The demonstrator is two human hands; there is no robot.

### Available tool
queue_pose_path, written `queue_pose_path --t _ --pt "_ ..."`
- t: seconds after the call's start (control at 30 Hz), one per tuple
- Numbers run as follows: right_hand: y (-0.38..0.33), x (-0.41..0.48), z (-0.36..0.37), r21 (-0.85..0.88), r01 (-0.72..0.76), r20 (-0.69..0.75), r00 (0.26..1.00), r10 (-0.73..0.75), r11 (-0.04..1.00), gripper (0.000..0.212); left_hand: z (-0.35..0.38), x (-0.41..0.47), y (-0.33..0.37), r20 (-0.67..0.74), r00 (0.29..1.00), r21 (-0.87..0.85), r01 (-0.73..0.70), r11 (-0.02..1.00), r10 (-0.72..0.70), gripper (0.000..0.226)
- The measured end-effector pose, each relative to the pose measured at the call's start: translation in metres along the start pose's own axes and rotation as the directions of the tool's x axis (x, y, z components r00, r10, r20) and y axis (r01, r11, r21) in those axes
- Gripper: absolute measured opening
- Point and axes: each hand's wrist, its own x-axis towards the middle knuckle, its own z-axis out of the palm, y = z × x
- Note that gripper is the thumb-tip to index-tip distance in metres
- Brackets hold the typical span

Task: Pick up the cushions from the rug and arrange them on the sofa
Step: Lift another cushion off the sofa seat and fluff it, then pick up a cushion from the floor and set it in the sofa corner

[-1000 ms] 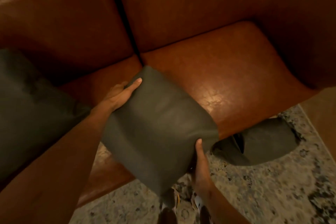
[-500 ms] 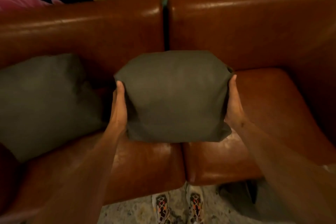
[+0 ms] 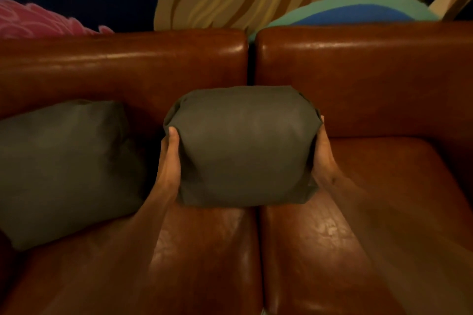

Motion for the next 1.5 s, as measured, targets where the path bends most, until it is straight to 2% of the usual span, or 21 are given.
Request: queue_pose_path --t 0.07,0.2,0.33,0.5,0.57,0.6,0.67,0.73,0.8,0.9,0.93,1.0,1.07,1.13,1.23,1.33,1.5 --pt "0.003 0.002 -0.004 -0.015 -0.003 -0.008 1.000 0.003 1.000 0.098 0.014 0.002 0.011 -0.027 0.999 -0.042 0.035 0.998 -0.037 0.077" --pt "0.010 0.007 -0.020 -0.020 -0.034 -0.028 0.999 0.034 0.999 0.094 0.030 -0.003 0.015 -0.006 0.998 -0.034 0.064 0.997 -0.064 0.098" --pt "0.004 0.021 -0.021 -0.091 -0.080 -0.026 0.997 0.078 0.993 0.105 0.039 0.006 0.014 -0.031 0.996 -0.032 0.083 0.996 -0.084 0.117" --pt "-0.007 0.022 -0.018 -0.189 -0.052 -0.030 0.998 0.047 0.981 0.106 0.039 0.009 0.018 -0.031 0.996 0.009 0.089 0.996 -0.089 0.129" --pt "-0.011 0.017 -0.020 -0.191 -0.060 -0.048 0.997 0.052 0.980 0.104 0.043 -0.002 0.023 -0.104 0.994 0.045 -0.007 0.999 0.012 0.128" --pt "-0.012 0.013 -0.023 -0.188 -0.066 -0.076 0.996 0.053 0.980 0.096 0.046 -0.009 0.024 -0.186 0.976 0.085 -0.101 0.991 0.115 0.123" --pt "-0.013 0.001 -0.032 -0.161 -0.038 -0.149 0.989 0.013 0.986 0.077 0.056 -0.026 0.032 -0.329 0.871 0.277 -0.279 0.919 0.364 0.103" --pt "-0.012 -0.015 -0.034 -0.186 0.001 -0.212 0.976 -0.041 0.983 0.065 0.064 -0.041 0.037 -0.374 0.749 0.458 -0.363 0.811 0.547 0.074" --pt "-0.011 -0.042 -0.040 -0.227 0.023 -0.296 0.951 -0.092 0.974 0.054 0.080 -0.059 0.039 -0.290 0.732 0.532 -0.413 0.740 0.617 0.057" --pt "-0.001 -0.090 -0.060 -0.211 0.044 -0.357 0.927 -0.118 0.977 0.047 0.110 -0.088 0.033 -0.127 0.748 0.587 -0.473 0.657 0.652 0.050" --pt "0.004 -0.107 -0.068 -0.200 0.038 -0.353 0.929 -0.109 0.979 0.046 0.120 -0.097 0.028 -0.083 0.764 0.557 -0.497 0.666 0.639 0.048" --pt "0.016 -0.141 -0.084 -0.168 0.015 -0.343 0.936 -0.073 0.986 0.042 0.138 -0.116 0.017 0.010 0.833 0.438 -0.501 0.746 0.553 0.042" --pt "0.029 -0.174 -0.100 -0.136 -0.024 -0.342 0.940 -0.025 0.990 0.032 0.155 -0.136 0.002 0.166 0.900 0.341 -0.436 0.833 0.403 0.032" --pt "0.045 -0.203 -0.115 -0.099 -0.065 -0.363 0.931 0.025 0.993 0.029 0.170 -0.160 -0.016 0.373 0.902 0.329 -0.346 0.879 0.216 0.022" --pt "0.073 -0.244 -0.143 -0.088 -0.117 -0.413 0.908 0.071 0.989 0.027 0.199 -0.203 -0.046 0.565 0.821 0.389 -0.177 0.904 -0.082 0.019" --pt "0.102 -0.295 -0.175 -0.082 -0.192 -0.428 0.893 0.139 0.978 0.038 0.228 -0.254 -0.079 0.628 0.715 0.508 -0.077 0.858 -0.307 0.012" --pt "0.150 -0.370 -0.255 -0.004 -0.302 -0.549 0.797 0.250 0.953 0.023 0.284 -0.334 -0.146 0.685 0.598 0.591 -0.124 0.797 -0.416 0.013"
